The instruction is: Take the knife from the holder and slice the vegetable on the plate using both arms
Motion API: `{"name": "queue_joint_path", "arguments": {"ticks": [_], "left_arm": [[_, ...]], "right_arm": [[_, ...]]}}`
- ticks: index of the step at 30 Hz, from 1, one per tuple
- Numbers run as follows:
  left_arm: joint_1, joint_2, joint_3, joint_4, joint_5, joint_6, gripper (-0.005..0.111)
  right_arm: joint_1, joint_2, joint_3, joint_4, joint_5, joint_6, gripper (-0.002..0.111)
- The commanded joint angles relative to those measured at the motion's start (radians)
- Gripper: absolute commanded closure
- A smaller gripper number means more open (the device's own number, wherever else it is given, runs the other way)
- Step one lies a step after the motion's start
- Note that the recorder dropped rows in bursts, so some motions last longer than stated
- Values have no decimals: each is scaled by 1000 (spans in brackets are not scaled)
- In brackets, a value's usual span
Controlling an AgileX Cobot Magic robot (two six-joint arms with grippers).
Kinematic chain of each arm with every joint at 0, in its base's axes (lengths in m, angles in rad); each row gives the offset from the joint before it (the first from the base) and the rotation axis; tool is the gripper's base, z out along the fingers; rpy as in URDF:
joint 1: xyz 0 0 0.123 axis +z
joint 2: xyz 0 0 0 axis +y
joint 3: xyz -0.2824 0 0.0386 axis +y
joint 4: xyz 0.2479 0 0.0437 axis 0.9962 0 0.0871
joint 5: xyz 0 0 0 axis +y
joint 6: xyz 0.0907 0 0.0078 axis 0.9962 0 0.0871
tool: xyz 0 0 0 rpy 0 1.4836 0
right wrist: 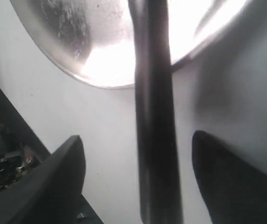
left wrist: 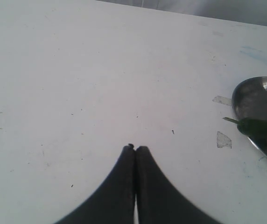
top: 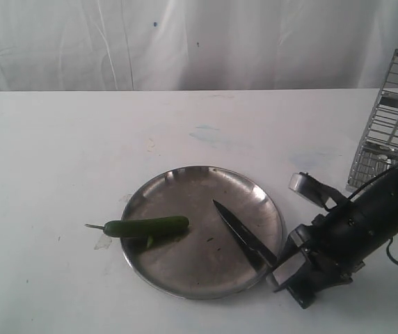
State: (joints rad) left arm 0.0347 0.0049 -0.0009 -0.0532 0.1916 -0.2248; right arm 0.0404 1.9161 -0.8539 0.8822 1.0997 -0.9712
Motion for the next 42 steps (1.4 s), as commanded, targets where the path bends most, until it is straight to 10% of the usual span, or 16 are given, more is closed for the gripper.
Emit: {"name": "queue_joint_path", "arguments": {"ticks": [1, 9, 18, 42], "left_arm": [[-8, -5, 1, 2, -5, -2, 107], [-8, -5, 1, 2, -5, -2, 107], [-8, -5, 1, 2, -5, -2, 107], [-8, -5, 1, 2, -5, -2, 107]], "right_arm": [[13, 31, 6, 64, -7, -86, 46], [22, 31, 6, 87, -30, -104, 53], [22, 31, 6, 44, -96, -115, 108], [154, -471, -17, -28, -161, -71, 108]]}}
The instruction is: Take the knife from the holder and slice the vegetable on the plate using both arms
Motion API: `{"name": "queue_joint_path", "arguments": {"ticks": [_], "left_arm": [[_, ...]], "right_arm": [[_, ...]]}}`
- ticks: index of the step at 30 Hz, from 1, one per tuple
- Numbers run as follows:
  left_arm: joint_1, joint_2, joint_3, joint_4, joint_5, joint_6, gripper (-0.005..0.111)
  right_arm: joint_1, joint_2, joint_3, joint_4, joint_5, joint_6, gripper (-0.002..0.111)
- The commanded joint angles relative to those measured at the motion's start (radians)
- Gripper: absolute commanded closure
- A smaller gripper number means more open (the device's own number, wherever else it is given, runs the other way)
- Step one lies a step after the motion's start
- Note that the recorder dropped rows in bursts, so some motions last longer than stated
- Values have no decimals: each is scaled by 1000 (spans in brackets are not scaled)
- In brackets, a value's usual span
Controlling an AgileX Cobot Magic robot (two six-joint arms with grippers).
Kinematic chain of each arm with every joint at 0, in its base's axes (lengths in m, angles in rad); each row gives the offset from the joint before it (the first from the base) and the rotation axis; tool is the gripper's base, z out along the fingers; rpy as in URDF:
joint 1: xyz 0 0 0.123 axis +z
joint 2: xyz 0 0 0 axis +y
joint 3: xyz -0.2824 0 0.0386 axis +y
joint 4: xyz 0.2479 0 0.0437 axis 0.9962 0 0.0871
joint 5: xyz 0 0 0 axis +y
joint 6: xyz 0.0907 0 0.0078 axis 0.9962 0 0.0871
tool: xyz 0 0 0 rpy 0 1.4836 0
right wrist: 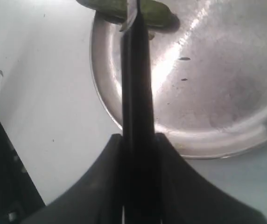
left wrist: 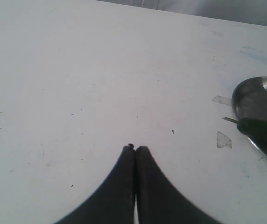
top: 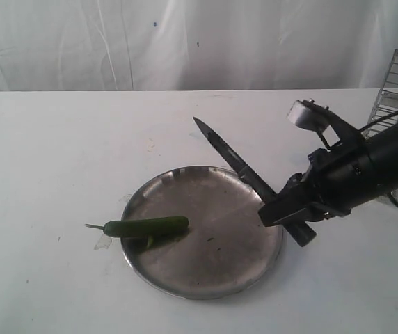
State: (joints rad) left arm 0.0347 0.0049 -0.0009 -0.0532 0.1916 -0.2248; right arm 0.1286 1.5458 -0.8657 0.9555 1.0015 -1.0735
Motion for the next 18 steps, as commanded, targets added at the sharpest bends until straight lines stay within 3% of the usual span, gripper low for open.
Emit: {"name": "queue_joint_path", "arguments": {"ticks": [1, 6, 13, 15, 18], "left_arm": [[-8, -5, 1, 2, -5, -2, 107], [-8, -5, 1, -1, -28, -35, 107], [-8, -5, 1, -5, -215, -209, 107], [-8, -5, 1, -5, -353, -172, 107], [-6, -5, 1, -12, -767, -115, 107]], "right_arm": [[86, -123, -6, -148, -101, 59, 108], [139, -156, 7, -227, -210, 86, 108], [152, -64, 7, -168, -265, 90, 108], [152, -27, 7, -124, -263, 100, 108], [152, 4, 7, -111, -242, 138, 108]]}}
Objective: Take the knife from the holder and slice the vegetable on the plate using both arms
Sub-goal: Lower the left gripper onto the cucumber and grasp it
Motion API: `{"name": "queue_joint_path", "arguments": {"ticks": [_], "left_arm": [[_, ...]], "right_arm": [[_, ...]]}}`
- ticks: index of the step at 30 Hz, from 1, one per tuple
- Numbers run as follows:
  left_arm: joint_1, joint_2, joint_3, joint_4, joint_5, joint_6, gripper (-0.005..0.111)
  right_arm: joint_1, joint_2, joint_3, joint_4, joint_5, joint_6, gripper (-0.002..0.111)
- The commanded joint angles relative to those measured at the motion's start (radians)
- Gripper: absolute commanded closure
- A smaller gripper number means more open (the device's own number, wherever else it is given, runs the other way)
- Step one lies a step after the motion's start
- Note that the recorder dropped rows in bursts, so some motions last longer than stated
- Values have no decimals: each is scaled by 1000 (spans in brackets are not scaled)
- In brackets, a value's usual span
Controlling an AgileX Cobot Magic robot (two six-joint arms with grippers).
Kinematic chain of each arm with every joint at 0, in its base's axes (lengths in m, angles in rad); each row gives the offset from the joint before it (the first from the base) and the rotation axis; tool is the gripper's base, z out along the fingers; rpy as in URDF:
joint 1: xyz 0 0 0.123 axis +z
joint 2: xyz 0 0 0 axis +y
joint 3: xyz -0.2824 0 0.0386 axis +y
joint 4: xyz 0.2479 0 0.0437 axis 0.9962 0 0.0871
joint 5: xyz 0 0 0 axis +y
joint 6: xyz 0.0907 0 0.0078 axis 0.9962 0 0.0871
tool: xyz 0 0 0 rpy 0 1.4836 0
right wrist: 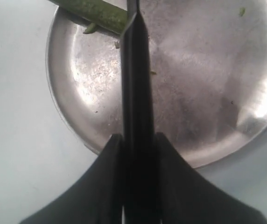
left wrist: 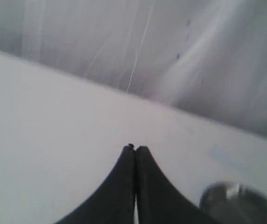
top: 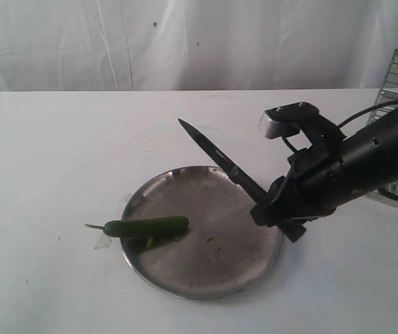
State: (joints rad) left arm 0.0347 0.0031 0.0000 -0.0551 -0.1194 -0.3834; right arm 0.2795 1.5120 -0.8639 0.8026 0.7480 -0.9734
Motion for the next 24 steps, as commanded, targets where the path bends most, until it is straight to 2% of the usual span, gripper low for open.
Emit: {"name": "queue_joint_path", "arguments": {"ticks": [1, 3, 5, 7, 11, 13, 16, 19, 21, 24], "left_arm": [[-6, -3, 0, -44, -578, 44, 107], [-6, 13, -60, -157, -642, 42, 107], [-6, 62, -161, -235, -575, 44, 107], [-6, 160, -283, -235, -482, 113, 107], [-6, 498, -475, -22, -382, 413, 107], [-6, 683, -549, 82, -313, 504, 107], [-8, 970, -666, 187, -136, 531, 107], [-20, 1222, -787, 198, 138, 526, 107], [-47, 1327, -856, 198, 380, 547, 107], [-112, 1416, -930, 99, 515, 528, 107]], "right_arm": [[2, 40, 5, 42, 14, 43, 108], [2, 42, 5, 52, 8, 63, 108], [2, 42, 5, 67, -2, 63, 108], [2, 42, 5, 77, -25, 63, 108], [2, 42, 5, 77, -47, 63, 108], [2, 45, 5, 77, -49, 63, 108], [2, 46, 25, 77, -51, 63, 108], [2, 46, 62, 77, -93, 89, 108], [2, 46, 91, 77, -131, 102, 108], [2, 46, 110, 75, -154, 130, 108]]}}
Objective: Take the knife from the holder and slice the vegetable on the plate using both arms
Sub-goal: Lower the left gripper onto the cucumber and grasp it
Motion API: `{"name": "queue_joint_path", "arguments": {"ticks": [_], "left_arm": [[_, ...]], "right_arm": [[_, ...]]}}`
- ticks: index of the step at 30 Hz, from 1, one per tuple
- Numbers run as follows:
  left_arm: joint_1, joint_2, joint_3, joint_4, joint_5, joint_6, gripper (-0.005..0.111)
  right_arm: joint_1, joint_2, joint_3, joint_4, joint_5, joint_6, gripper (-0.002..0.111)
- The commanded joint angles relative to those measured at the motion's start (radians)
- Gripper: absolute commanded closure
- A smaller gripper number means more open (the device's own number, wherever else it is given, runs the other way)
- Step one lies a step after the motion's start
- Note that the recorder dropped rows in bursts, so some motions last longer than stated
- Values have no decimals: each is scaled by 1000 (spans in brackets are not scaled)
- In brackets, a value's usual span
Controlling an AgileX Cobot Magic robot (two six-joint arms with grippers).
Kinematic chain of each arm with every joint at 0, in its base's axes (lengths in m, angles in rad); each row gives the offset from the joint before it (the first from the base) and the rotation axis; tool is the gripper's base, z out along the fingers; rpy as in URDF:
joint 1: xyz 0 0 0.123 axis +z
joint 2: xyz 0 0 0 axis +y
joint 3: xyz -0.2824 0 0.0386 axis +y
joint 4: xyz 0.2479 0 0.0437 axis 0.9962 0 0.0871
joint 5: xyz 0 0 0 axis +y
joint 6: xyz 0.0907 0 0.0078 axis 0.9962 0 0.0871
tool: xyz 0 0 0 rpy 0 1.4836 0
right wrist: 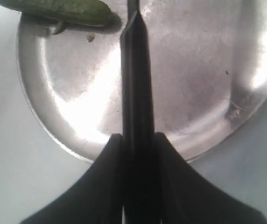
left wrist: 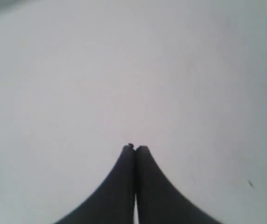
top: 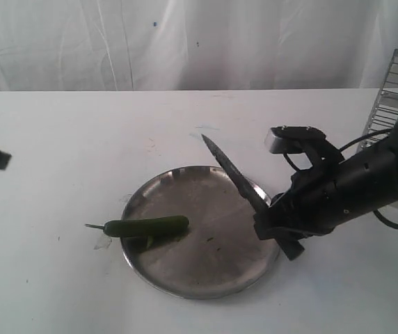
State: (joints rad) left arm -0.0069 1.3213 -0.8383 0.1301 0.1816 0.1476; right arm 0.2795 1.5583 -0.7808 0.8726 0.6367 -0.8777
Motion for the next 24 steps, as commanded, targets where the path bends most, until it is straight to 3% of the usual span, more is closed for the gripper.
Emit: {"name": "queue_joint_path", "arguments": {"ticks": [1, 6, 10, 13, 17, 24], "left_arm": [[-114, 116, -123, -142, 247, 42, 107], [-313, 186, -220, -327, 335, 578, 107], [-422, 280, -231, -501, 389, 979, 107], [-445, 330, -231, -551, 363, 1076, 107], [-443, 358, -231, -553, 305, 1152, 99], [-443, 435, -231, -544, 301, 1168, 50]], "right_arm": [[2, -1, 28, 1, -29, 42, 108], [2, -20, -4, -80, 29, 106, 108], [-1, -30, -116, -423, 55, 427, 108], [-1, -30, -227, -688, 174, 656, 108], [-1, -30, -291, -689, 264, 668, 108], [-3, 9, -293, -713, 188, 664, 108]]}}
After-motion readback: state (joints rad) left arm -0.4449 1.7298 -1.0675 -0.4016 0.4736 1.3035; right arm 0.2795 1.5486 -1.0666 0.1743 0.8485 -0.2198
